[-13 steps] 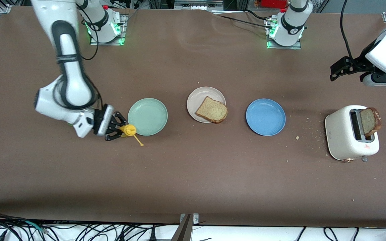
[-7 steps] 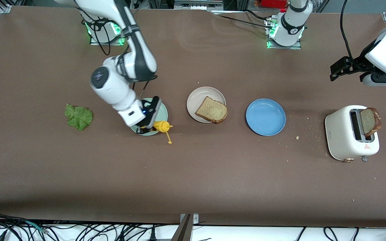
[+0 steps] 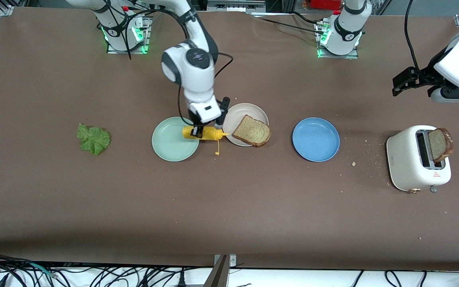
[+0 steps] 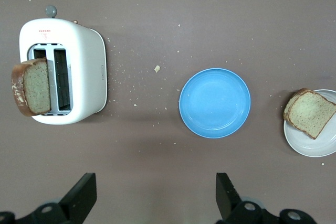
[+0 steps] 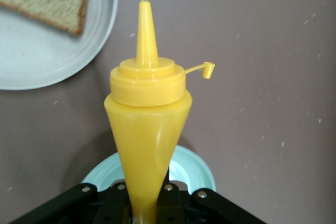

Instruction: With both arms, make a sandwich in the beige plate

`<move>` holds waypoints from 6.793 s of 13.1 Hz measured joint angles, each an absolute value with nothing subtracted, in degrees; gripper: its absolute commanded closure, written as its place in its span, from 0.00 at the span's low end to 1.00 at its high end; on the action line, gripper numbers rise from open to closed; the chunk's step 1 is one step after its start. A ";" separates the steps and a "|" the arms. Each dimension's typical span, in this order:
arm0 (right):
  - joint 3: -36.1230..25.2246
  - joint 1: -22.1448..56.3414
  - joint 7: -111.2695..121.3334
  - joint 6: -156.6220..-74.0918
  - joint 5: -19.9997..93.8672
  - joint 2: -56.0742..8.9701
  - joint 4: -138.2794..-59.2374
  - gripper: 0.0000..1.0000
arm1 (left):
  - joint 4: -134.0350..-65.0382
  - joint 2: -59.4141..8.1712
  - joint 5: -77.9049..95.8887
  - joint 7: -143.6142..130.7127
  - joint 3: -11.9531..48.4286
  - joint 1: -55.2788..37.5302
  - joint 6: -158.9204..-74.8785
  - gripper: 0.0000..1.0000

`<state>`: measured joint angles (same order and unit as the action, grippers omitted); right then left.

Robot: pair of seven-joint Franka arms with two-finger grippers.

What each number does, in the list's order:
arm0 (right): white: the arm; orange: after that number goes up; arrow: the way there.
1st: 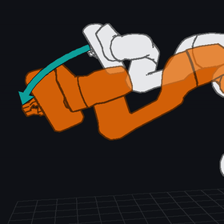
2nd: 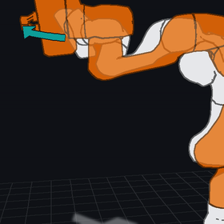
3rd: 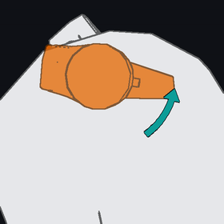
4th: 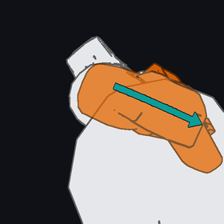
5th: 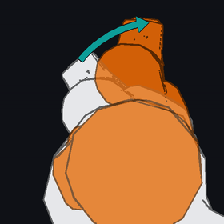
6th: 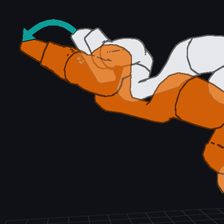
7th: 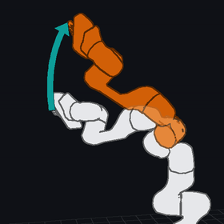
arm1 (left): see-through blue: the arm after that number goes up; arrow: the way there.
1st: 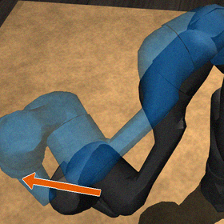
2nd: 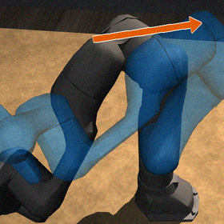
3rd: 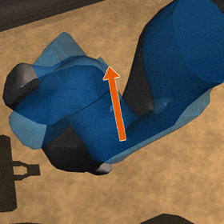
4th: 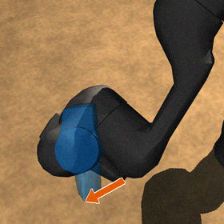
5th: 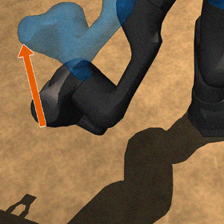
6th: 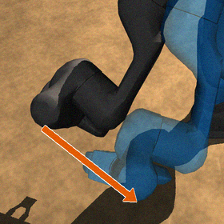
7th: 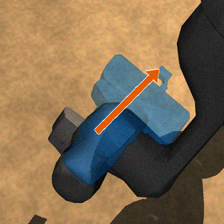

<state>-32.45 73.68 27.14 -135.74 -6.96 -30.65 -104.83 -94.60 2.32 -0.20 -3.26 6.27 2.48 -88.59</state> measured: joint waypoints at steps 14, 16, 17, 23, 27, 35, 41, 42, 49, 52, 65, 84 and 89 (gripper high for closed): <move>-33.24 85.18 7.05 -104.79 -23.12 -53.45 -79.33 1.00 | -94.61 2.32 -0.20 -3.26 6.27 2.49 -88.51 0.00; -34.51 85.01 8.05 -104.49 -21.91 -53.02 -78.18 1.00 | -94.61 2.32 -0.20 -3.26 6.27 2.49 -88.51 0.00; -35.41 84.54 10.16 -104.28 -19.83 -52.32 -77.72 1.00 | -94.61 2.32 -0.20 -3.26 6.27 2.49 -88.51 0.00; -43.77 76.25 32.55 -103.58 -2.74 -40.85 -77.40 1.00 | -94.61 2.32 -0.20 -3.26 6.28 2.50 -88.51 0.00; -50.12 69.51 49.10 -103.39 13.21 -34.78 -79.88 1.00 | -94.61 2.32 -0.20 -3.26 6.28 2.50 -88.51 0.00; -66.17 62.31 88.57 -100.75 56.80 -31.72 -101.94 1.00 | -94.64 2.32 -0.20 -3.26 6.28 2.49 -88.51 0.00; -69.05 54.19 114.02 -87.91 72.24 -31.82 -117.42 1.00 | -94.67 2.31 -0.20 -3.26 6.28 2.49 -88.50 0.00; -69.01 53.13 117.48 -86.81 73.31 -31.81 -119.03 1.00 | -94.67 2.31 -0.20 -3.26 6.28 2.49 -88.50 0.00; -64.27 46.02 129.94 -79.79 79.75 -33.98 -121.87 1.00 | -94.67 2.31 -0.20 -3.26 6.28 2.50 -88.50 0.00; -53.46 36.34 137.53 -79.91 82.01 -36.95 -122.07 1.00 | -94.70 2.31 -0.20 -3.26 6.28 2.50 -88.50 0.00; -47.43 30.44 155.98 -80.40 82.21 -39.06 -130.02 0.83 | -94.70 2.31 -0.20 -3.26 6.28 2.50 -88.50 0.00; -40.22 19.56 117.84 -100.20 57.47 -21.36 -126.32 0.01 | -94.70 2.31 -0.20 -3.26 6.28 2.56 -88.50 0.00; -27.99 11.55 89.59 -105.22 38.75 -12.18 -118.29 0.01 | -94.70 2.31 -0.20 -3.26 6.28 2.61 -88.50 0.00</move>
